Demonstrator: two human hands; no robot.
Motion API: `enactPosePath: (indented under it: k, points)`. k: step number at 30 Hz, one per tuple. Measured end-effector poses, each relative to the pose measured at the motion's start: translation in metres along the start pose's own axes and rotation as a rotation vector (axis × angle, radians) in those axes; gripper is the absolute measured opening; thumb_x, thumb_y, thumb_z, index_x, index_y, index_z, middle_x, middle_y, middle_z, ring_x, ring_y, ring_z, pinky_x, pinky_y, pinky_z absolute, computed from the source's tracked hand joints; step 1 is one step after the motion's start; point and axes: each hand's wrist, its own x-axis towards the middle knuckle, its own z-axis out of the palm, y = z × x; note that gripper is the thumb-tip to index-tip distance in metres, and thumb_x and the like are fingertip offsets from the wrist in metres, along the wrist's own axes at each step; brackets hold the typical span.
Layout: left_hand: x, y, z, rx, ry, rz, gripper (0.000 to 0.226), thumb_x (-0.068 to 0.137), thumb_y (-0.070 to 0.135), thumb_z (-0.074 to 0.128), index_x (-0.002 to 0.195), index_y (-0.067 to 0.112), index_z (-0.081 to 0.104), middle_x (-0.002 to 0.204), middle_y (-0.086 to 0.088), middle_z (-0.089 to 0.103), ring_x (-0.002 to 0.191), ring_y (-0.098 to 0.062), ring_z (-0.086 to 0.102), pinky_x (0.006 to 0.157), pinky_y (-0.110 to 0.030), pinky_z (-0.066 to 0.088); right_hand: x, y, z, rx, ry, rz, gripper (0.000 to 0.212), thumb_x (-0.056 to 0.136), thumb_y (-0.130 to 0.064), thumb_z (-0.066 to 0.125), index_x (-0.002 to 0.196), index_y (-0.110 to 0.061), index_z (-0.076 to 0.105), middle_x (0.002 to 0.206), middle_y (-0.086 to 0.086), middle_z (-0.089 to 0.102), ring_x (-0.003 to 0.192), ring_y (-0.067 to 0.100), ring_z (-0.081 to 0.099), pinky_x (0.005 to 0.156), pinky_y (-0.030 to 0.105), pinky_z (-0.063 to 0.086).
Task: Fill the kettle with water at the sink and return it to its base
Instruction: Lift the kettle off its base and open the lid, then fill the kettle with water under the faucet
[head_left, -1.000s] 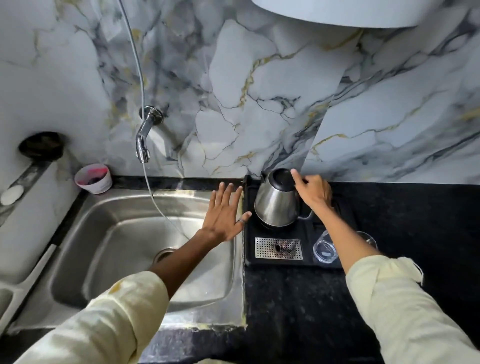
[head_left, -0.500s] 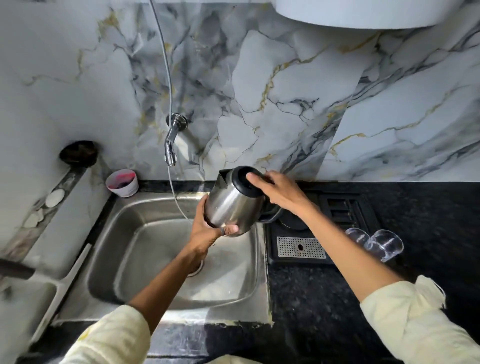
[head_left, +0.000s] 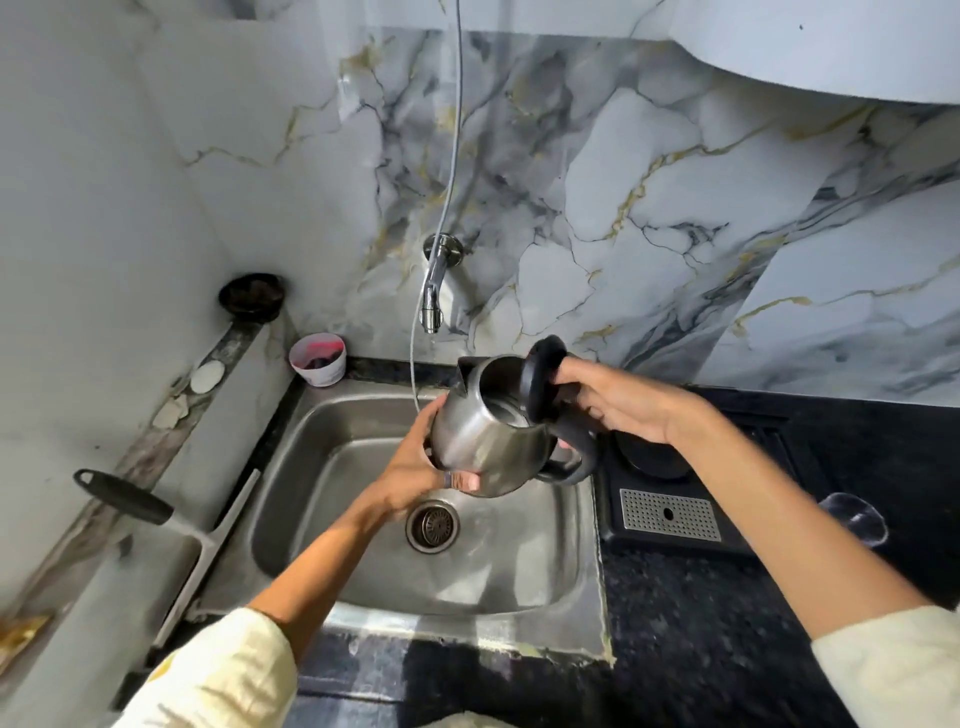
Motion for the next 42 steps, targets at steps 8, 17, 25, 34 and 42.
enactPosePath:
  k: [8,17,25,34,42]
  points:
    - [-0.003,-0.017,-0.03,-0.129,-0.123,-0.114,0.128,0.048,0.011,0.103,0.157,0.027,0.039,0.157,-0.017,0.05,0.138,-0.033,0.057,0.108,-0.055,0.052,-0.005,0.012,0.024,0.13,-0.165,-0.24,0.073,0.077,0.01,0.075,0.139,-0.025,0.055,0.135,0.012,0.061,0.126,0.028,0.058,0.113,0.049,0.045]
    - [0.015,-0.028,-0.042,-0.253,-0.093,-0.177,0.134,0.047,-0.002,0.096,0.158,0.04,0.035,0.161,-0.006,0.041,0.135,-0.026,0.056,0.092,-0.039,0.061,0.016,0.038,0.049,0.001,0.255,-0.28,0.072,0.071,0.02,0.082,0.115,-0.035,0.066,0.103,-0.012,0.072,0.103,0.004,0.065,0.085,0.024,0.06]
    - [0.067,0.03,-0.069,0.103,0.202,-0.155,0.099,0.08,0.069,0.074,0.157,0.019,0.038,0.153,-0.003,0.05,0.14,-0.02,0.049,0.128,-0.051,0.029,0.079,0.047,0.057,-0.188,0.388,-0.292,0.067,0.072,0.005,0.087,0.123,-0.026,0.057,0.104,-0.015,0.065,0.096,-0.005,0.06,0.082,0.008,0.05]
    - [0.174,0.102,-0.048,1.149,0.502,-0.069,0.063,0.095,0.059,0.057,0.123,0.003,0.062,0.12,-0.021,0.069,0.115,-0.045,0.064,0.096,-0.05,0.049,0.173,0.026,0.061,-0.096,0.456,-0.219,0.071,0.08,0.031,0.055,0.137,-0.009,0.045,0.12,0.007,0.052,0.106,0.015,0.053,0.086,0.007,0.046]
    - [0.192,0.095,-0.08,1.204,0.243,-0.002,0.031,0.102,0.041,0.051,0.095,0.011,0.056,0.105,-0.023,0.07,0.11,-0.044,0.061,0.1,-0.052,0.035,0.206,0.017,0.061,-0.069,0.47,-0.218,0.069,0.081,0.022,0.062,0.141,-0.009,0.045,0.115,0.004,0.055,0.105,0.014,0.052,0.075,0.007,0.047]
